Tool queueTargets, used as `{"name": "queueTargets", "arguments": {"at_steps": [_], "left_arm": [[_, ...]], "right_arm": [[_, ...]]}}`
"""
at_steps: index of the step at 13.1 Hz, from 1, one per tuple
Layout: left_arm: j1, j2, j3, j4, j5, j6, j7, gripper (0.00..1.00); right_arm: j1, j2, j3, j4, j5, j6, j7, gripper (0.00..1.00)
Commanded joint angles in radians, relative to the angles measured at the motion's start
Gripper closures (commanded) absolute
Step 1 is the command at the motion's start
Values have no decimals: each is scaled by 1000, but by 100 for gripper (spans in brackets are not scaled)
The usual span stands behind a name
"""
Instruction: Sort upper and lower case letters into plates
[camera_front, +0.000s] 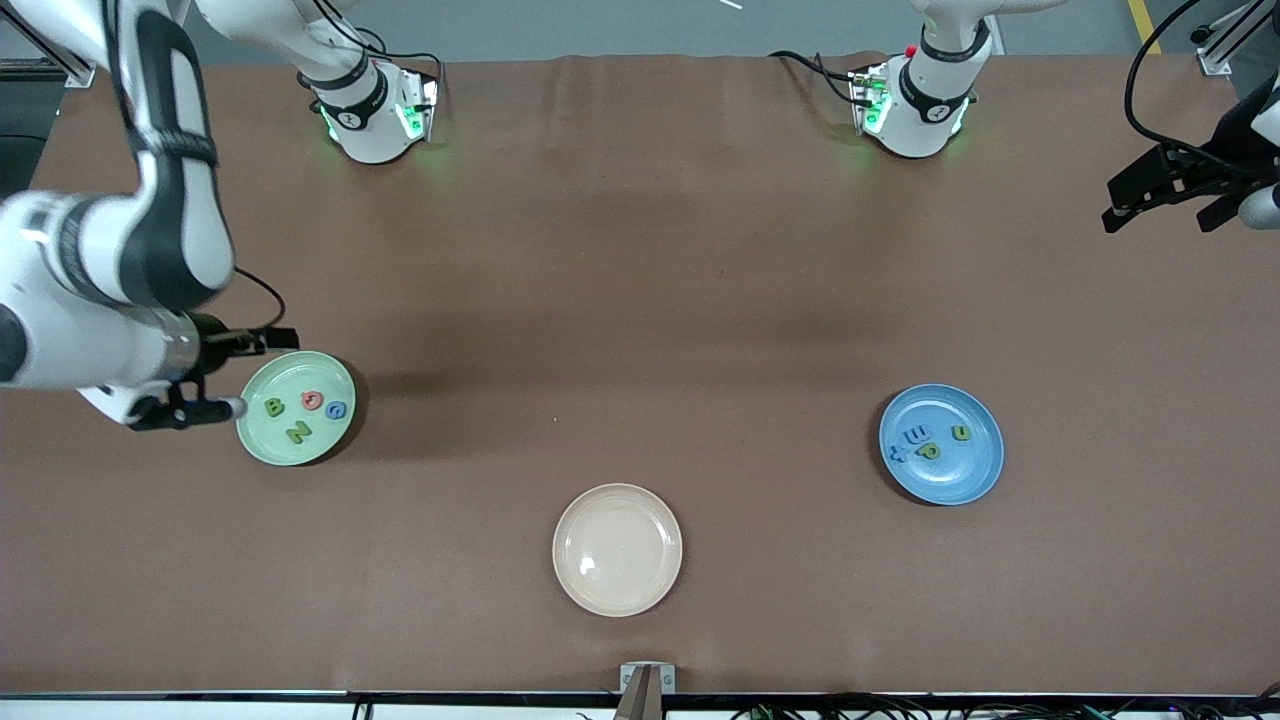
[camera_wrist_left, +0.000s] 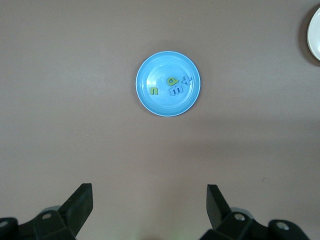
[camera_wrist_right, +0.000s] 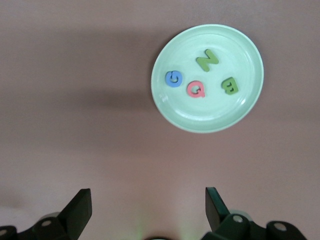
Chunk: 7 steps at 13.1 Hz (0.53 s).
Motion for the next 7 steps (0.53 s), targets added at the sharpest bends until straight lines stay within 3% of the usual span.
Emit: {"name": "queueTargets", "arguments": {"at_steps": [1,4,5,7], "left_arm": [[5,-5,1,-9,-4,25,2,0],[6,-7,1,-10,0,31,2,0],[6,-8,1,-10,0,31,4,0],[6,-16,1,-10,0,28,4,0]], "right_arm": [[18,-141,13,-18,-66,-32,83,0],[7,-226,33,-14,-73,-69,123,1],[-30,-230,83,0,-79,-66,137,1],[-250,-230,320,96,-114,-72,142,2]]}}
